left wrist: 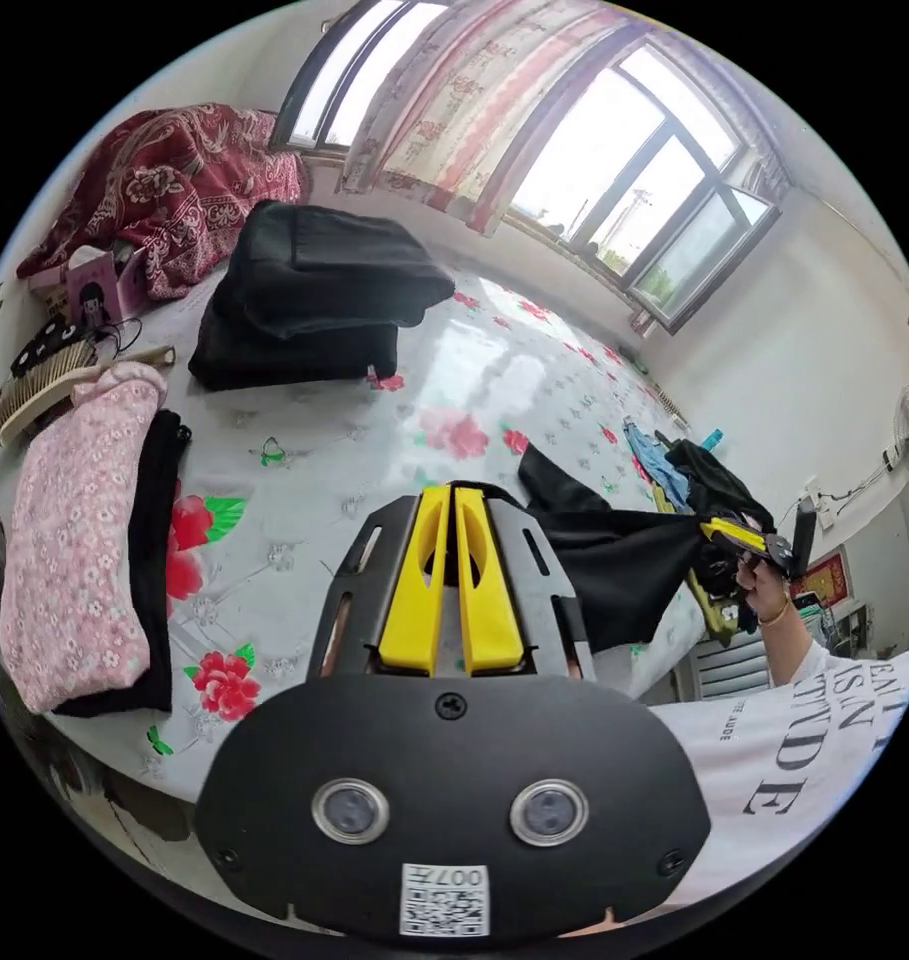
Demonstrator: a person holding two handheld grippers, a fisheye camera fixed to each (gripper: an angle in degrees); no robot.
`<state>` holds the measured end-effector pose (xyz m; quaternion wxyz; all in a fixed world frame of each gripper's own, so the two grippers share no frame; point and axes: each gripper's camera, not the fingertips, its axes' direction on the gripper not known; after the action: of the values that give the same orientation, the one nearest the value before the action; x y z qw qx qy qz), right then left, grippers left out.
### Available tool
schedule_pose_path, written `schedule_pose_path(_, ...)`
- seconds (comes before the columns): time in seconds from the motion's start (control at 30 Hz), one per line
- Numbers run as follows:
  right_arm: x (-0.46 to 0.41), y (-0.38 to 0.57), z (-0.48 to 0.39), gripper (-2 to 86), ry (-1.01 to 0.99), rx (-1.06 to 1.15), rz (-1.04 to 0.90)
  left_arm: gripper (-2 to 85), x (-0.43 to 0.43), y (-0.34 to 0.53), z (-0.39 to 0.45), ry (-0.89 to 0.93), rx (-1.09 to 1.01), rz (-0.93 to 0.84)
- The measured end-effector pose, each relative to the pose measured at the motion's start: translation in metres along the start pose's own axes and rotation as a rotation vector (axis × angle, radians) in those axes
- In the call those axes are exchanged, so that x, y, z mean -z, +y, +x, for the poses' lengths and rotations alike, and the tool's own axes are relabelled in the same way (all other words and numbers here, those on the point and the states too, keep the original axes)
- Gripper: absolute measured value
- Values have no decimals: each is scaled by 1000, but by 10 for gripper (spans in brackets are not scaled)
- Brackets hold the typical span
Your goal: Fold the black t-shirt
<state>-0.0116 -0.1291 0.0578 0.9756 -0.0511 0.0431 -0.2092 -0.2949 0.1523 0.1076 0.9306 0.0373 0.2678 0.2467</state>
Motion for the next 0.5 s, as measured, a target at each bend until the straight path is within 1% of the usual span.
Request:
schedule_pose_path(0.03,23,-8,8,0,24,-3,62,-10,17,-20,7,61,-14,78)
schedule_pose_path(0.07,74,-21,19,0,71,-7,209,-10,37,-38,20,137,-42,169)
schedule_pose_path(0.1,127,-28,23,-1,116,-1,380,-10,48,-46,29,175,-65,216)
schedule_pose_path(0.13,152,-29,24,-1,129,5,462,-10,71,-60,49,241,-120,305)
schedule_pose_path(0.17,198,-28,21,-1,148,21,596,-10,95,-68,71,282,-183,394)
schedule_pose_path(0.2,235,-24,14,-1,175,41,692,-10,108,-70,83,296,-219,439)
schedule_pose_path(0.27,274,-11,-1,-1,236,79,799,-10,156,-60,123,310,-355,597)
schedule_pose_path(0.3,292,1,-12,-1,283,102,839,-10,166,-55,131,308,-380,628)
schedule_pose_path(0.37,311,23,-23,-1,294,132,867,-10,199,-25,153,302,-472,720)
schedule_pose_path(0.43,321,48,-31,-1,251,146,861,-10,214,1,162,285,-519,730)
schedule_pose_path(0.5,323,80,-40,-2,161,154,804,-10,224,28,168,256,-554,696)
